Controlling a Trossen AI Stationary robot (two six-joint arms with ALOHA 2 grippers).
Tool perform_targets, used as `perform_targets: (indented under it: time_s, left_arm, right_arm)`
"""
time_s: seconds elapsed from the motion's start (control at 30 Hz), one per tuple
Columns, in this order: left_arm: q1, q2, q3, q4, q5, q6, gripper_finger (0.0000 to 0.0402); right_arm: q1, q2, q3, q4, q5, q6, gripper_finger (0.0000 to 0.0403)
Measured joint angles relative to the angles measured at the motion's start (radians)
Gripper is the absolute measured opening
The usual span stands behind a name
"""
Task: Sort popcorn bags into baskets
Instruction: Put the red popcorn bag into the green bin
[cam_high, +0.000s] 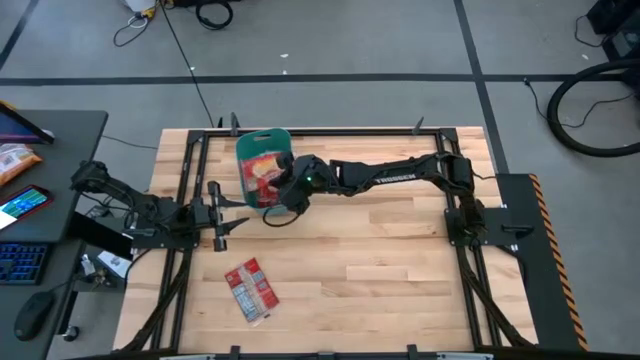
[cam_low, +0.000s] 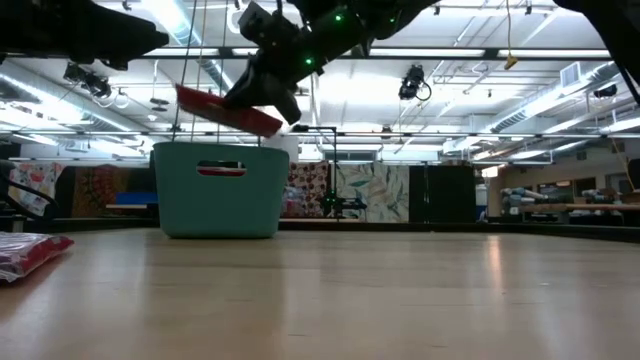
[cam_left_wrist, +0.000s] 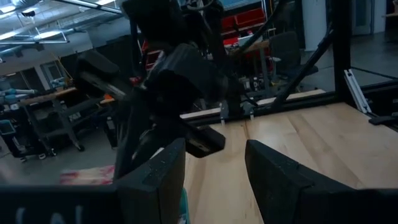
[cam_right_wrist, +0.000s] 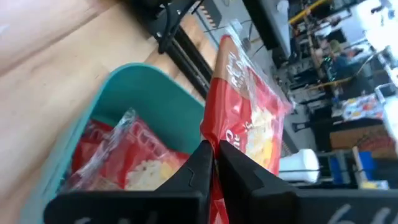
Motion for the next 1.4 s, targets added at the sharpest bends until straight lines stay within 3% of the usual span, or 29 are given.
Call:
perform_targets:
  time_s: [0.27, 0.63, 0.87, 1.1, 1.4]
  left_arm:
    - [0.0, 0.0, 0.0, 0.004, 0.0, -0.002, 0.0172]
    - [0.0, 0.0, 0.0, 0.003, 0.0, -0.021, 0.0172]
    - [0.0, 0.0, 0.0, -0.001, 0.0, -0.022, 0.0172]
    - [0.0, 0.0, 0.0, -0.008, 0.014, -0.054, 0.0172]
    - [-0.002, 0.0, 0.0, -0.066, 0.492, -0.179, 0.0172]
  right_arm:
    - [-0.001, 0.0, 0.0, -0.033, -0.131, 0.116, 0.0037]
    - [0.006, 0.0, 0.0, -0.033, -0.142, 0.219, 0.0057]
    - [0.057, -0.032, 0.0, -0.06, 0.068, 0.244, 0.01]
    - [0.121, -0.046, 0.001, -0.157, 0.079, 0.436, 0.0109]
    - [0.255, -0.048, 0.001, -0.244, -0.03, 0.596, 0.0109]
